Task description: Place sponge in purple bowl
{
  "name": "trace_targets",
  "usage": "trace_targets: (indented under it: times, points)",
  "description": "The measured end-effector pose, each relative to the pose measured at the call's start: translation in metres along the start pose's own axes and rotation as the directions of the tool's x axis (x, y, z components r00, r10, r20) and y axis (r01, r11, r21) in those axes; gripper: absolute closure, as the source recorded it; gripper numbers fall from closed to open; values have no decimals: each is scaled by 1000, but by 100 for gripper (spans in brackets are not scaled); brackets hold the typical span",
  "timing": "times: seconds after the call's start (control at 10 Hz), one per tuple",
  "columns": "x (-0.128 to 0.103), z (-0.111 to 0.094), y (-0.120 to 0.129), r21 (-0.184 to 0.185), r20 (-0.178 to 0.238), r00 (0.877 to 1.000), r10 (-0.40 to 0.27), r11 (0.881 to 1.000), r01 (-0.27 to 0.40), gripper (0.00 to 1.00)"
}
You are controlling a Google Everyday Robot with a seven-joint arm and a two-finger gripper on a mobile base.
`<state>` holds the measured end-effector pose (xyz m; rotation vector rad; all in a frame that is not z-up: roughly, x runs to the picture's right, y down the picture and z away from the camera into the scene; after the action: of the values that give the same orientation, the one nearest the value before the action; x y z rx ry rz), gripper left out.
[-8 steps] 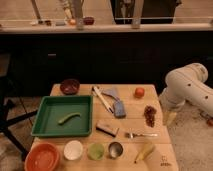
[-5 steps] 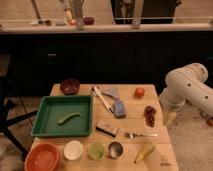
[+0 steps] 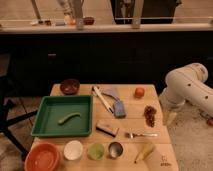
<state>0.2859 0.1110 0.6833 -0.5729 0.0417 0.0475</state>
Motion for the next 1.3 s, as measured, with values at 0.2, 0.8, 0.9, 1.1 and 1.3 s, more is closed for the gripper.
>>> trace_targets:
  times: [0.2,0.8,0.9,1.1,1.3]
  points:
    - [0,0,0,0,0,1000,0,1000,0,20]
    - [0,0,0,0,0,1000,0,1000,0,20]
    - [0,0,0,0,0,1000,0,1000,0,20]
    - [0,0,0,1,1,1000,1,1000,-1,20]
    - [-5,5,0,9,49,996,70,997,-70,20]
